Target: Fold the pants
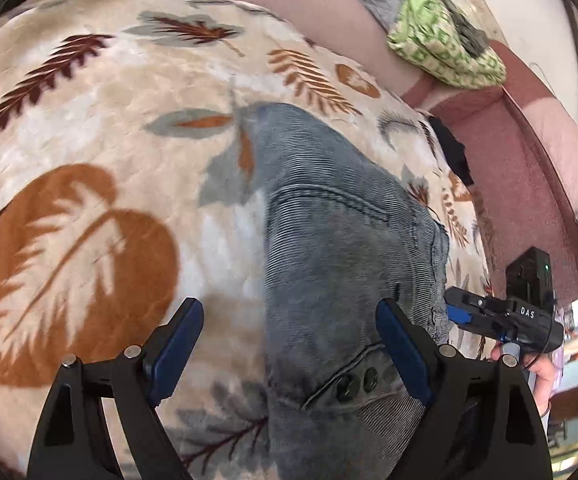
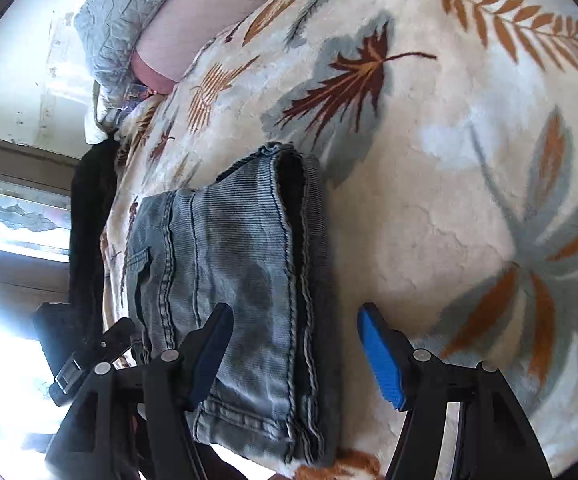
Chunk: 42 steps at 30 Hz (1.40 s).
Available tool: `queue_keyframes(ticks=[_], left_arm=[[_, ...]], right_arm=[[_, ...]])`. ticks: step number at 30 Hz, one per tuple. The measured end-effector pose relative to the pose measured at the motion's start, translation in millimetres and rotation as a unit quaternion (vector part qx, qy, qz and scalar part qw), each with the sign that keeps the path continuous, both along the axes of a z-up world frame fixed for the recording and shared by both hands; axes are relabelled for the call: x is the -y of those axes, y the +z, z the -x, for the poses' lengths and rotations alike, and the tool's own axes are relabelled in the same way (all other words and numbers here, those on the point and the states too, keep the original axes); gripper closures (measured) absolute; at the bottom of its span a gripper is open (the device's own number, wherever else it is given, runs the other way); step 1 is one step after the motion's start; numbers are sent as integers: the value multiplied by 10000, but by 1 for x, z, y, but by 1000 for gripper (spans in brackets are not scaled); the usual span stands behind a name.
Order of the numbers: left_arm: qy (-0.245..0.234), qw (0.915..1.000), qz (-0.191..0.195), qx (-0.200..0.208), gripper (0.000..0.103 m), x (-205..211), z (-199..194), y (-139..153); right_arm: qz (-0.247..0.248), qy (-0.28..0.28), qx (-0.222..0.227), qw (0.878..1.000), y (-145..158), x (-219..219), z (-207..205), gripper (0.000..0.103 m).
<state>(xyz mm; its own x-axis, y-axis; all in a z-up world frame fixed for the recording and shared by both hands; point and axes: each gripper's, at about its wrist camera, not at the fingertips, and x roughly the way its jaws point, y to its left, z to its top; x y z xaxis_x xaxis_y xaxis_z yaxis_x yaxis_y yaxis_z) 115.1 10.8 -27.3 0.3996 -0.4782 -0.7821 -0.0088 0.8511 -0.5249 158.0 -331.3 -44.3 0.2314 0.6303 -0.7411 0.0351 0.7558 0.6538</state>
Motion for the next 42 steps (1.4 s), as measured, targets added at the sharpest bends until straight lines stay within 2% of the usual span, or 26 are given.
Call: queue_keyframes(ticks=[3, 5, 7, 10, 12, 15, 17, 18, 20, 21, 24, 27, 30, 39, 42], left_arm=[[-82, 9999, 50, -26, 15, 8, -7, -3], [-147, 9999, 34, 8, 15, 14, -11, -4], [-171, 9998, 49, 44, 15, 18, -14, -5], [-125, 9997, 170, 96, 15, 11, -12, -7], [-70, 9995, 297, 87, 15, 8, -13, -8], [-26, 9995, 313, 46, 15, 7, -15, -10], [-64, 9999, 100, 88, 15, 13, -14, -9], [-93, 9998, -93, 143, 19, 18, -13, -7], [-188, 9988, -378, 252, 35, 26, -11, -5], [-264, 9985, -391, 274, 47, 29, -10, -4], [-353, 9961, -686, 429, 56, 37, -6, 3], [-453, 9924, -962, 624, 63, 43, -1, 10], [-465, 9895, -1078, 840, 73, 44, 5, 18], [-551, 9828, -1174, 1314, 78, 50, 17, 43], [-542, 9834, -1161, 1288, 78, 47, 17, 41]], right_arm=[[-271, 92, -23, 9996, -1, -8, -2, 34], [-138, 259, 47, 9996, 0, -18, 1, 34], [-271, 143, 29, 9995, -5, -16, 1, 34], [-529, -45, -48, 9986, -12, -6, 3, 40], [-313, 20, -9, 9995, -12, -9, 3, 53], [34, 130, 57, 9999, -8, -14, 3, 61], [263, 180, 103, 9994, -5, -22, 3, 65], [427, 241, 161, 9987, -2, -27, 3, 69], [718, 326, 309, 9964, 4, -38, 4, 75], [813, 355, 369, 9954, 8, -39, 7, 77], [961, 428, 501, 9932, 14, -43, 11, 83], [987, 407, 548, 9928, 19, -44, 11, 84], [933, 379, 660, 9927, 27, -41, 17, 85], [840, 472, 1045, 9898, 54, -46, 30, 87], [877, 463, 1049, 9895, 51, -48, 29, 87]])
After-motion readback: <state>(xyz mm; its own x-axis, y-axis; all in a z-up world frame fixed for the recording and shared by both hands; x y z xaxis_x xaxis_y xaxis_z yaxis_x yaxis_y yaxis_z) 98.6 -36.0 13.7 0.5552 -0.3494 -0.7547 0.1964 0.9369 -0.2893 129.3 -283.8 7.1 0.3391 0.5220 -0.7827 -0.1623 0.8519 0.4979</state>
